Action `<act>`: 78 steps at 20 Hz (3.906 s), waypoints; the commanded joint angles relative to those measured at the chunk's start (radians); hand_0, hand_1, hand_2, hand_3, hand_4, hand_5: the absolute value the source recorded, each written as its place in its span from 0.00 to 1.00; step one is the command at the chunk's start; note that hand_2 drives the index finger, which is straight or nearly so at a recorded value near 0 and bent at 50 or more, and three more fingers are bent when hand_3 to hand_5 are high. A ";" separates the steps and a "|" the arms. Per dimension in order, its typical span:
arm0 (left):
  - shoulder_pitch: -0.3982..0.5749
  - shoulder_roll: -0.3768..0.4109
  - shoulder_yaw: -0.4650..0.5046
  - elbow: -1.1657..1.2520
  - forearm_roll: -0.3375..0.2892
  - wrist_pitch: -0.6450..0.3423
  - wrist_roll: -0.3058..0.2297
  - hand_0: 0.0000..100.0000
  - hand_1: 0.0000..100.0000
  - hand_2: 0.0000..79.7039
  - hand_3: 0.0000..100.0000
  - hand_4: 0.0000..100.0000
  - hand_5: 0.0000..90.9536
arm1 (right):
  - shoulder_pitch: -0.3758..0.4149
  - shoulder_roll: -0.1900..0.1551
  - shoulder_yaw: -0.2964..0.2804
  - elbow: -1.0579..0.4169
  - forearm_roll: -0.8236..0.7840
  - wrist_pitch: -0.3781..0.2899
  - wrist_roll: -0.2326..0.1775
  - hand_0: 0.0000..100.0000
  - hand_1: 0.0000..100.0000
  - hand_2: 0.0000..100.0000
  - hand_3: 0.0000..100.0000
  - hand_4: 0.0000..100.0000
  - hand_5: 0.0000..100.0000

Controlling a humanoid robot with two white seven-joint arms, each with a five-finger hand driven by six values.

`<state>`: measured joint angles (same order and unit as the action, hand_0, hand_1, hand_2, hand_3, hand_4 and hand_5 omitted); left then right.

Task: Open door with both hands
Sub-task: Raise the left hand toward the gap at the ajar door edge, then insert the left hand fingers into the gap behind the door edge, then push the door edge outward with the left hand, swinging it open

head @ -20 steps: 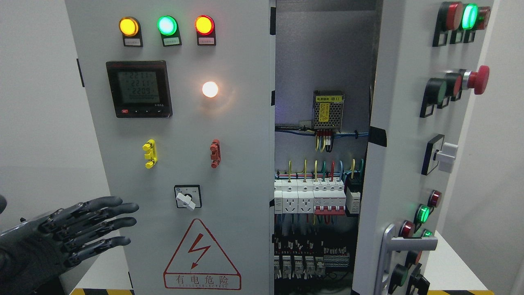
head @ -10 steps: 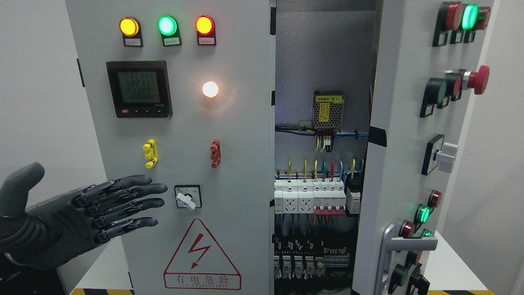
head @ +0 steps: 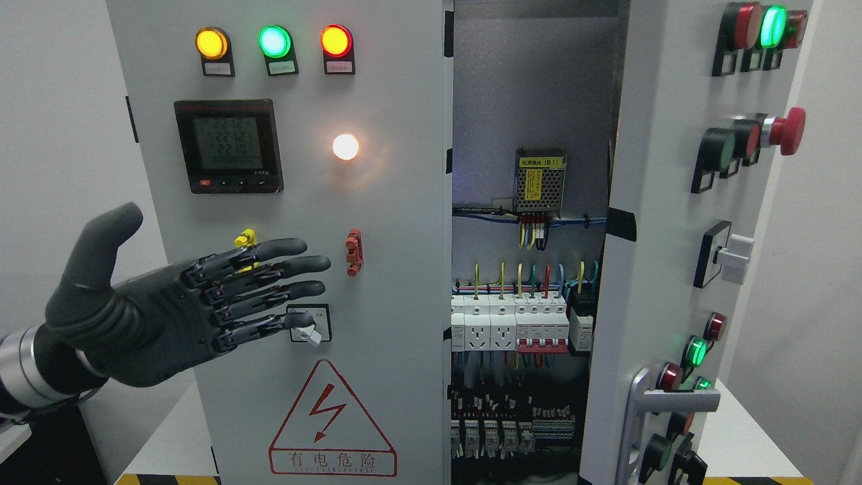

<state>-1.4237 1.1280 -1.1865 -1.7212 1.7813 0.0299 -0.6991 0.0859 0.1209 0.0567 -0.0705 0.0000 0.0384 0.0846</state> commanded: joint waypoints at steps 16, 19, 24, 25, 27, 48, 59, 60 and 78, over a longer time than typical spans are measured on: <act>-0.336 -0.493 -0.438 0.170 0.173 0.001 0.021 0.00 0.00 0.00 0.00 0.00 0.00 | 0.000 0.000 0.000 0.000 0.006 0.000 0.000 0.38 0.00 0.00 0.00 0.00 0.00; -0.333 -0.556 -0.409 0.195 0.165 0.005 0.023 0.00 0.00 0.00 0.00 0.00 0.00 | 0.000 0.000 0.000 0.000 0.006 0.000 0.000 0.38 0.00 0.00 0.00 0.00 0.00; -0.330 -0.617 -0.390 0.235 0.164 0.005 0.023 0.00 0.00 0.00 0.00 0.00 0.00 | 0.000 0.000 0.000 0.000 0.006 0.000 0.000 0.38 0.00 0.00 0.00 0.00 0.00; -0.331 -0.625 -0.384 0.242 0.164 0.007 0.023 0.00 0.00 0.00 0.00 0.00 0.00 | 0.000 -0.001 0.000 0.000 0.006 0.000 0.000 0.38 0.00 0.00 0.00 0.00 0.00; -0.328 -0.642 -0.366 0.258 0.161 0.010 0.023 0.00 0.00 0.00 0.00 0.00 0.00 | 0.000 0.000 0.000 0.000 0.006 0.000 0.000 0.38 0.00 0.00 0.00 0.00 0.00; -0.314 -0.766 -0.331 0.281 0.086 0.010 0.112 0.00 0.00 0.00 0.00 0.00 0.00 | 0.000 0.000 0.000 0.000 0.006 0.000 0.000 0.38 0.00 0.00 0.00 0.00 0.00; -0.302 -0.824 -0.305 0.270 0.052 0.010 0.211 0.00 0.00 0.00 0.00 0.00 0.00 | 0.000 0.000 0.000 0.000 0.006 0.000 0.000 0.38 0.00 0.00 0.00 0.00 0.00; -0.302 -0.829 -0.303 0.269 0.052 0.010 0.216 0.00 0.00 0.00 0.00 0.00 0.00 | 0.000 0.000 0.000 0.000 0.006 0.000 0.000 0.38 0.00 0.00 0.00 0.00 0.00; -0.281 -0.950 -0.160 0.256 0.046 0.074 0.362 0.00 0.00 0.00 0.00 0.00 0.00 | 0.000 0.000 0.000 0.000 0.006 0.000 0.000 0.38 0.00 0.00 0.00 0.00 0.00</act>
<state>-1.7052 0.2500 -1.4019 -1.4575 1.8313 0.0987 -0.3529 0.0859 0.1208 0.0568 -0.0706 0.0000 0.0384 0.0846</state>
